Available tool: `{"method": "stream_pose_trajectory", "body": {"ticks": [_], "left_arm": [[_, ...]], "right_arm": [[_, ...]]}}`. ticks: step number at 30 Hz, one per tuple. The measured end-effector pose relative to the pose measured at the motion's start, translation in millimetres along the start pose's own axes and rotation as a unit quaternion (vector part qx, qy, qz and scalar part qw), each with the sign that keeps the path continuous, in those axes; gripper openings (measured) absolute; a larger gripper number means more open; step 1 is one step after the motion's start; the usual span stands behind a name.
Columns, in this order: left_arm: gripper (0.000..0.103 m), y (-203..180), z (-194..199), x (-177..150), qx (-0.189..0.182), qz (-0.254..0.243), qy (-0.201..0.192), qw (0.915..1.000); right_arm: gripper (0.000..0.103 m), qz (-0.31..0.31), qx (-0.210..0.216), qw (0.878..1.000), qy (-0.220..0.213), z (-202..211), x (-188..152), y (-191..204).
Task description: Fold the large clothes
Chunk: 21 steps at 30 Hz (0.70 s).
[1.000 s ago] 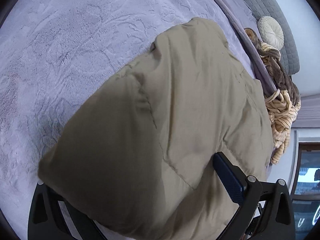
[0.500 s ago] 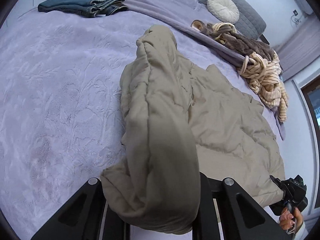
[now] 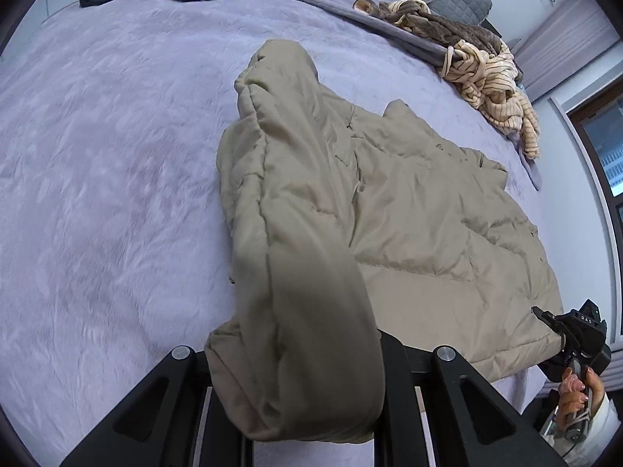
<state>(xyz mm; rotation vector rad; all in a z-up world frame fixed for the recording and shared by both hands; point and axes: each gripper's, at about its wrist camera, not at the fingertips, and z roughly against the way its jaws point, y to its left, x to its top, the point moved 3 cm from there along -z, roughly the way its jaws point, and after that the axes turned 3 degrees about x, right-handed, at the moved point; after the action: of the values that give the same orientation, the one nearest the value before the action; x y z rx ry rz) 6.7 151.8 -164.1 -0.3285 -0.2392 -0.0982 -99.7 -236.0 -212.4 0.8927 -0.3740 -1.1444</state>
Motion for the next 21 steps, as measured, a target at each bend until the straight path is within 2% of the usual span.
{"method": "stream_pose_trajectory", "body": {"ticks": [6, 8, 10, 11, 12, 13, 16, 21], "left_arm": [[0.019, 25.5, 7.4, -62.0, 0.025, 0.03, 0.022, 0.999], [0.026, 35.4, 5.1, -75.5, 0.045, 0.044, 0.031, 0.9976], [0.042, 45.0, 10.2, -84.0, 0.062, 0.062, 0.031, 0.9957], [0.046, 49.7, 16.3, -86.7, 0.071, 0.069, 0.027, 0.9947], [0.048, 53.5, 23.3, -88.6, 0.084, 0.072, 0.019, 0.9937], [0.048, 58.8, 32.1, -90.6, 0.095, 0.073, 0.012, 0.9927], [0.048, 78.5, 58.9, -93.3, 0.134, 0.088, -0.016, 0.987], [0.048, 90.9, 81.3, -85.4, 0.131, 0.097, -0.042, 0.9858]], "right_arm": [[0.024, -0.014, -0.003, 1.0, 0.018, 17.3, -44.8, -37.1], [0.027, -0.02, -0.001, 1.0, 0.021, 20.5, -49.8, -45.1], [0.038, -0.025, -0.006, 0.999, 0.033, 20.2, -52.7, -47.2], [0.04, -0.022, -0.015, 0.999, 0.039, 23.5, -53.7, -48.4], [0.045, -0.012, -0.029, 0.998, 0.047, 26.6, -54.2, -46.5], [0.047, 0.002, -0.042, 0.998, 0.055, 30.9, -56.1, -44.3], [0.047, 0.046, -0.062, 0.994, 0.074, 42.9, -59.4, -31.3], [0.044, 0.161, -0.049, 0.981, 0.101, 58.4, -74.4, 2.8]]}}
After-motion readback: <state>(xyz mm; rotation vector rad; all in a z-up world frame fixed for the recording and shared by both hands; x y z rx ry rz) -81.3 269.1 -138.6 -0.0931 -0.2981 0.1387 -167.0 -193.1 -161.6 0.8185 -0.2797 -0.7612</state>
